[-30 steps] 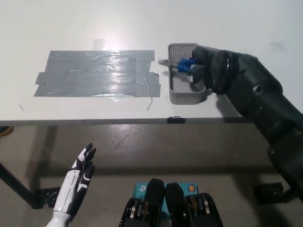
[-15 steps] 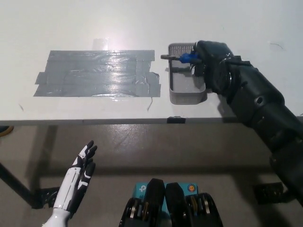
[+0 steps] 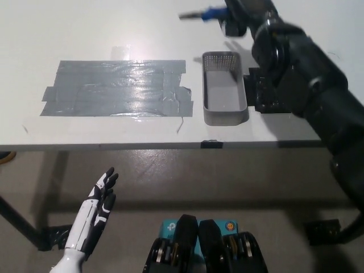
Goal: The robot picks the blue plier placed on top of the container and places it on the grey area of the table
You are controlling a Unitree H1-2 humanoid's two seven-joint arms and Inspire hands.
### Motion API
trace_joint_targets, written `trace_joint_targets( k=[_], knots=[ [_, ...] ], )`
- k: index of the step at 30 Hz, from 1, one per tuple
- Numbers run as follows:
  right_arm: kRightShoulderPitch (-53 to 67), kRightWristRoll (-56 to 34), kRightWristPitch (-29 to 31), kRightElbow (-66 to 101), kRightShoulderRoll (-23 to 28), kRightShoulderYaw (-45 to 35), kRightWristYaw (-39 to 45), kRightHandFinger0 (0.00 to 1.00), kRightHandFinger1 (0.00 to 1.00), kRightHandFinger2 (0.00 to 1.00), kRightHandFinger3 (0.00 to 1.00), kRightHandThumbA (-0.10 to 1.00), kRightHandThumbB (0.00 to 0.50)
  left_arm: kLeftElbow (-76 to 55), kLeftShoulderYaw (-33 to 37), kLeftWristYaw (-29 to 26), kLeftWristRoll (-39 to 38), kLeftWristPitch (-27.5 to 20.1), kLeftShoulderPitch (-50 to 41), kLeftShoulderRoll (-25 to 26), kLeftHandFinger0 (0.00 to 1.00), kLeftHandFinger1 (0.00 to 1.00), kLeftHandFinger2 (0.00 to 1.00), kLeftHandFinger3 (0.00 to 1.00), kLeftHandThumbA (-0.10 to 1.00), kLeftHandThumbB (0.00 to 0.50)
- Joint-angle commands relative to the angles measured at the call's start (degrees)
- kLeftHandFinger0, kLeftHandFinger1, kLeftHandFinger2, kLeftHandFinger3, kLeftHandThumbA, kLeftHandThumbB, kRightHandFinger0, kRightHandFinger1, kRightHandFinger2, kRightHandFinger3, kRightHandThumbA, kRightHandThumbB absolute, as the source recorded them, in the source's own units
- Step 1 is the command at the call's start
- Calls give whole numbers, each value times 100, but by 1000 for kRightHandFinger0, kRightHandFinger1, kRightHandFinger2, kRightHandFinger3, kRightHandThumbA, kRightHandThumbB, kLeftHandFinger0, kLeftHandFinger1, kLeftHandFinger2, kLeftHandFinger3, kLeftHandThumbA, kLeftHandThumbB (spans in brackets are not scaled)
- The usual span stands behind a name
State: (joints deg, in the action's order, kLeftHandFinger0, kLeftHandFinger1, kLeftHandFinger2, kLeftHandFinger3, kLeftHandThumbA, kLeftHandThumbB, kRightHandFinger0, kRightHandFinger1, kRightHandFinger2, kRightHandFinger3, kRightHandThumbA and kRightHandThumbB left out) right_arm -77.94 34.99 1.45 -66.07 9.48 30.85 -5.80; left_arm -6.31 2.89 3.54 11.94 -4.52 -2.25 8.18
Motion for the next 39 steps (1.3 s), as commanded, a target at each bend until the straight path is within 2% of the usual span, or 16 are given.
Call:
trace_joint_targets(
  k=[1, 6, 9, 15, 18, 19, 20, 22, 24, 30, 31, 32, 33, 34, 37, 39],
  knots=[
    [-470, 20, 336, 190, 75, -158, -466, 203, 594, 925, 936, -100, 178, -170, 14, 25, -20, -25, 75, 46, 1000, 1000, 1000, 1000, 1000, 187],
    [-485, 26, 239, -24, -279, -188, -444, 200, 593, 885, 952, -100, 172, -178, 45, 20, 21, -43, 51, 31, 1000, 1000, 1000, 1000, 1000, 194],
    [-402, -66, 286, -130, -621, -247, -526, 95, 482, 813, 697, -100, 184, -201, 57, 35, -1, -4, 12, 21, 1000, 1000, 1000, 1000, 1000, 209],
    [-358, -206, 125, -430, -1246, -384, -471, 76, 524, 907, 842, -100, 139, -215, 132, 48, 15, 22, 17, -9, 1000, 1000, 1000, 1000, 1000, 231],
    [-325, -207, 197, -717, -1563, -397, -646, 23, 447, 825, 706, -100, 167, -290, 194, 69, 40, 100, -3, -16, 1000, 1000, 1000, 1000, 1000, 235],
    [-322, -212, 198, -752, -1594, -406, -652, 112, 531, 893, 754, -100, 259, -301, 206, 70, 42, 109, -9, -13, 1000, 1000, 1000, 1000, 1000, 242],
    [-313, -191, 156, -844, -1724, -383, -671, 42, 438, 799, 697, -100, 183, -324, 228, 74, 46, 106, -29, -18, 1000, 1000, 1000, 1000, 1000, 237],
    [-313, -172, 123, -1024, -1920, -343, -614, 1, 371, 738, 786, -100, 175, -363, 279, 75, 124, 105, -44, -2, 1000, 1000, 1000, 1000, 1000, 237],
    [-294, -127, 119, -1129, -2048, -301, -719, 0, 316, 638, 489, -100, 189, -356, 305, 54, 162, 61, -32, 1, 1000, 1000, 1000, 1000, 1000, 239],
    [-245, -105, 77, -1304, -2176, -249, -786, 1, 266, 623, 453, -100, 200, -384, 356, 29, 273, 32, 18, 22, 1000, 1000, 1000, 1000, 1000, 236],
    [-233, -127, 15, -1334, -2171, -266, -739, 108, 352, 640, 516, -100, 180, -392, 340, 57, 199, 63, 25, 20, 1000, 1000, 1000, 1000, 1000, 233],
    [-259, -138, -125, -1365, -2171, -267, -563, 450, 737, 995, 865, 132, 182, -383, 339, 66, 182, 39, 34, 26, 1000, 1000, 1000, 1000, 1000, 220],
    [-266, -140, -140, -1372, -2169, -267, -544, 491, 737, 965, 882, 170, 181, -379, 339, 68, 181, 37, 40, 25, 1000, 1000, 1000, 1000, 1000, 220],
    [-283, -189, -276, -1420, -2144, -286, -177, 1000, 1000, 1000, 1000, 564, 323, -378, 343, 91, 158, 55, 57, 26, 1000, 1000, 1000, 1000, 1000, 220],
    [-258, -269, -410, -1418, -2105, -353, 231, 1000, 1000, 1000, 1000, 813, 499, -385, 355, 80, 230, 49, 39, 39, 1000, 1000, 1000, 1000, 1000, 218],
    [-233, -262, -378, -1403, -2069, -351, 226, 1000, 1000, 1000, 1000, 905, 500, -375, 358, 72, 252, 23, 52, 42, 1000, 1000, 1000, 1000, 1000, 217]
  ],
)
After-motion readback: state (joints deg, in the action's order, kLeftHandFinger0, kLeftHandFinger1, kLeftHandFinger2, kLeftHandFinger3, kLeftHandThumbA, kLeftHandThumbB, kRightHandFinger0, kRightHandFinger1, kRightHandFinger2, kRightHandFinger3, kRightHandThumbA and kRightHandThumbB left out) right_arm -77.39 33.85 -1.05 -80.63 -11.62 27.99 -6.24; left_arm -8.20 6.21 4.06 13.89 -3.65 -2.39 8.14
